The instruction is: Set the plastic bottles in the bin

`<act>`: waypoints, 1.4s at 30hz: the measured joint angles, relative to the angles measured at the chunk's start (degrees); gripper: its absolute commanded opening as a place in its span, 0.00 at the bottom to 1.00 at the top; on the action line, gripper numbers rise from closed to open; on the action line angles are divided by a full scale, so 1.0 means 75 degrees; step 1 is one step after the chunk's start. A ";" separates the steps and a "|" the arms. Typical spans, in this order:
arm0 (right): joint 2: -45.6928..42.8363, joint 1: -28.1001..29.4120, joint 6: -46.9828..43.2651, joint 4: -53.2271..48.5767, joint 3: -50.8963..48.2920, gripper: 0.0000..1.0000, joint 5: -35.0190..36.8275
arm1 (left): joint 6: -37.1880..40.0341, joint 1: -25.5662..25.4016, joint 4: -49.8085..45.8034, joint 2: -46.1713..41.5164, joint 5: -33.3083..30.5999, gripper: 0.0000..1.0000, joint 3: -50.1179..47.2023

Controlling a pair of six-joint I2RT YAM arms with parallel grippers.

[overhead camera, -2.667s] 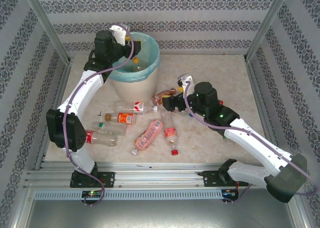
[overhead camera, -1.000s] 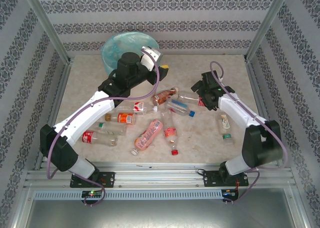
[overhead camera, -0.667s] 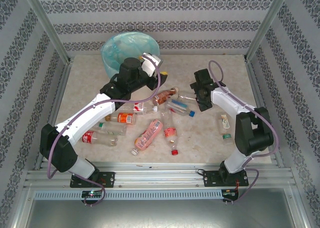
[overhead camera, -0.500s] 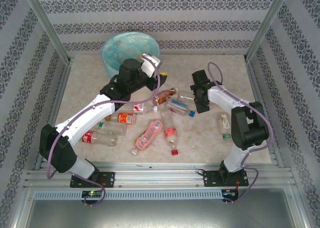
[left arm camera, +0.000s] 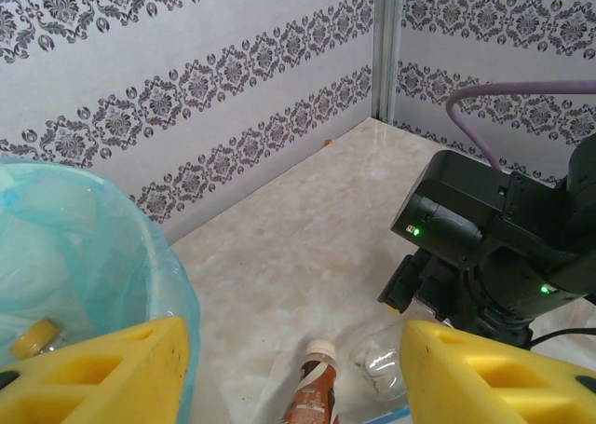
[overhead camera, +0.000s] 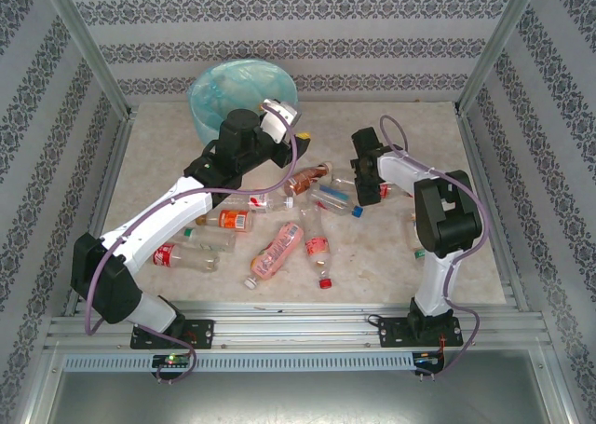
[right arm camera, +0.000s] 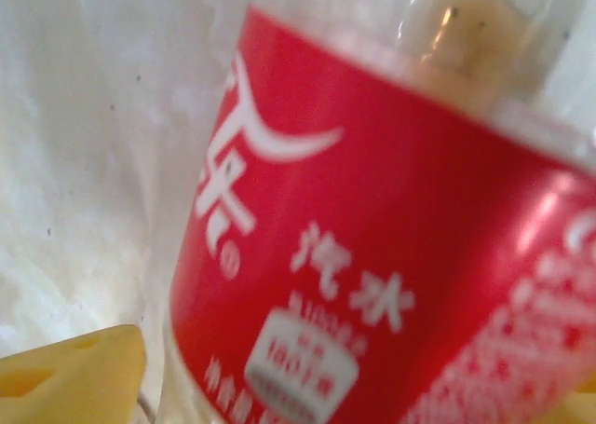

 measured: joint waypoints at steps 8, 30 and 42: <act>0.0012 -0.0236 -0.0469 0.0344 -0.0006 0.56 -0.0006 | 0.0000 0.0000 0.0003 -0.0017 -0.0003 0.62 0.0000; -0.2658 -0.0146 -0.4266 0.0845 -0.0396 0.43 0.1469 | -0.0198 0.0000 -0.0087 0.0064 -0.0023 0.62 0.0472; -0.5511 0.0172 -0.7909 0.3133 -0.2809 0.34 0.0373 | -0.1445 0.0000 -0.0516 0.1189 0.0895 0.61 0.2506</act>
